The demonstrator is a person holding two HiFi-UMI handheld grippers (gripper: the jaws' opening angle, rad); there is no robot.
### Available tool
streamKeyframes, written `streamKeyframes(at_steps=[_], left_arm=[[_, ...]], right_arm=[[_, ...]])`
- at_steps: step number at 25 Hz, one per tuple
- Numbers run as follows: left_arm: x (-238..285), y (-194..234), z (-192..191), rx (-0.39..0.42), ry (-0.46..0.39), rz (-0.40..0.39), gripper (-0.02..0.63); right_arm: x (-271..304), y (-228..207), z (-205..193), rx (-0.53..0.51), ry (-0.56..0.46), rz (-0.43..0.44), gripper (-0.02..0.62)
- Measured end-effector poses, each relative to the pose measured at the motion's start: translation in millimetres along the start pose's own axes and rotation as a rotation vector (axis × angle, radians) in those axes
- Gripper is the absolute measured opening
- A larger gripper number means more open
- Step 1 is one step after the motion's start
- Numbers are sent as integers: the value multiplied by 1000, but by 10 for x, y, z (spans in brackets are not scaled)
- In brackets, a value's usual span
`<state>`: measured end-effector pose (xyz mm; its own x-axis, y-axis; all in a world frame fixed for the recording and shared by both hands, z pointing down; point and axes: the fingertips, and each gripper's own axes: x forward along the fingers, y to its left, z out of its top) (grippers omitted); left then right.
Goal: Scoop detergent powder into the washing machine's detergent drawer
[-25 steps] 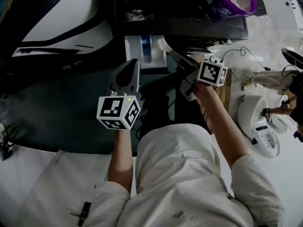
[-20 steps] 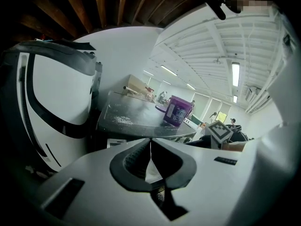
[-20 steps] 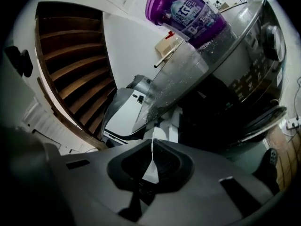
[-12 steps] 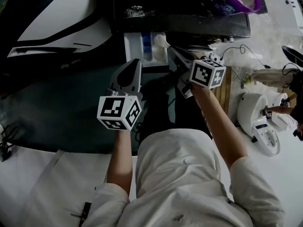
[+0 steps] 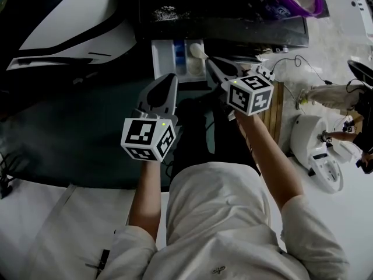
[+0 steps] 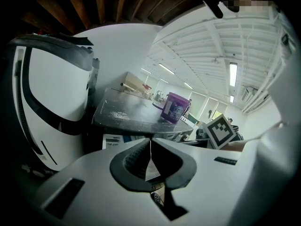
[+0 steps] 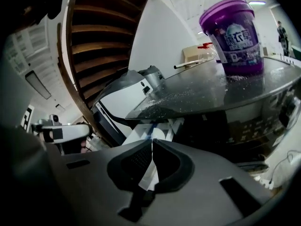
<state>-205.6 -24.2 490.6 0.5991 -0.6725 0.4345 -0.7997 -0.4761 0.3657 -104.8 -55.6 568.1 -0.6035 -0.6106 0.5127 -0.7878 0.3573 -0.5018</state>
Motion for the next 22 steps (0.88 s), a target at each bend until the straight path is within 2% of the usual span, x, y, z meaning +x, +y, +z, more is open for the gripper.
streamKeyframes(at_steps=[8,22], left_arm=[[19,-23,-10,-2,0,3,20],[-14,-4,-41,-4,1,11,20]], right_arm=[[12,32,23,-226,29,-64,9],[32,108,24,-501,89,-135,9]])
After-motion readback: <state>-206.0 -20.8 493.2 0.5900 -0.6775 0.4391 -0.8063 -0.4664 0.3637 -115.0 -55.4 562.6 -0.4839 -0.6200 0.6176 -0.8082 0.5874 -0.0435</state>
